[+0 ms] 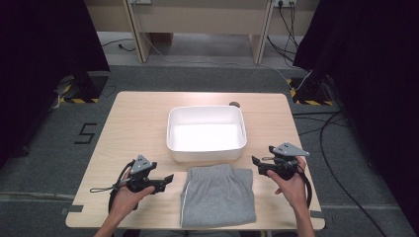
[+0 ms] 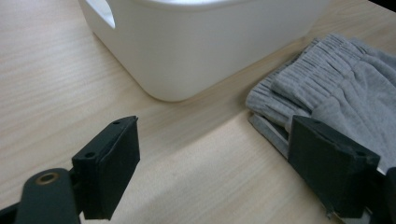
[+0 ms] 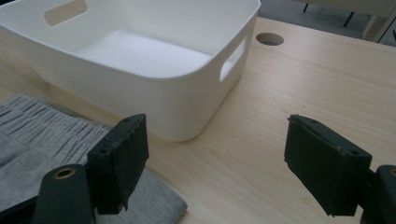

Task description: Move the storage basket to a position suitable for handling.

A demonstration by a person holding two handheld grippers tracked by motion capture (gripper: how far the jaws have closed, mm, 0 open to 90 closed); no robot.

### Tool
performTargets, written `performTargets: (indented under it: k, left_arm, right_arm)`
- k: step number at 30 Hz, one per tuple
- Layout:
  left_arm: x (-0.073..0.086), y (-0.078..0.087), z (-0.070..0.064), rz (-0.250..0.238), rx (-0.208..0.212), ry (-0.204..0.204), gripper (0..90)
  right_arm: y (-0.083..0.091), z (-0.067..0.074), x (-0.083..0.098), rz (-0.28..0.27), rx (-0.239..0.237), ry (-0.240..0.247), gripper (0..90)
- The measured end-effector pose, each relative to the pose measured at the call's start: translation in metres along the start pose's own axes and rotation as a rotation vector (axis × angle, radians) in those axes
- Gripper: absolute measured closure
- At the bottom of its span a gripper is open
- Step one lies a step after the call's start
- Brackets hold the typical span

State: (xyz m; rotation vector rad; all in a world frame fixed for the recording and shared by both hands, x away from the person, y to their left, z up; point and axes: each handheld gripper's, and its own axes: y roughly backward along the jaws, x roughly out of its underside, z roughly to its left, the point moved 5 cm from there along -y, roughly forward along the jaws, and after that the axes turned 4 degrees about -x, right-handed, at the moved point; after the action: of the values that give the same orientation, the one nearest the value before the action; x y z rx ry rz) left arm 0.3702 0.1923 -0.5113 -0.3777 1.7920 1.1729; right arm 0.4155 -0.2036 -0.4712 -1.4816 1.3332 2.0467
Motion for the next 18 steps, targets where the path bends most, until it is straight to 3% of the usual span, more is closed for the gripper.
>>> performTargets:
  k: [9,18]
  left_arm:
    - [0.013,0.007,-0.002,0.006,0.004,0.009,16.4]
    - [0.024,0.014,-0.015,0.012,0.027,-0.001,16.4]
  right_arm:
    - [-0.005,0.011,0.008,0.021,-0.047,0.012,17.2]
    - [-0.008,0.018,0.011,0.034,-0.077,0.027,16.4]
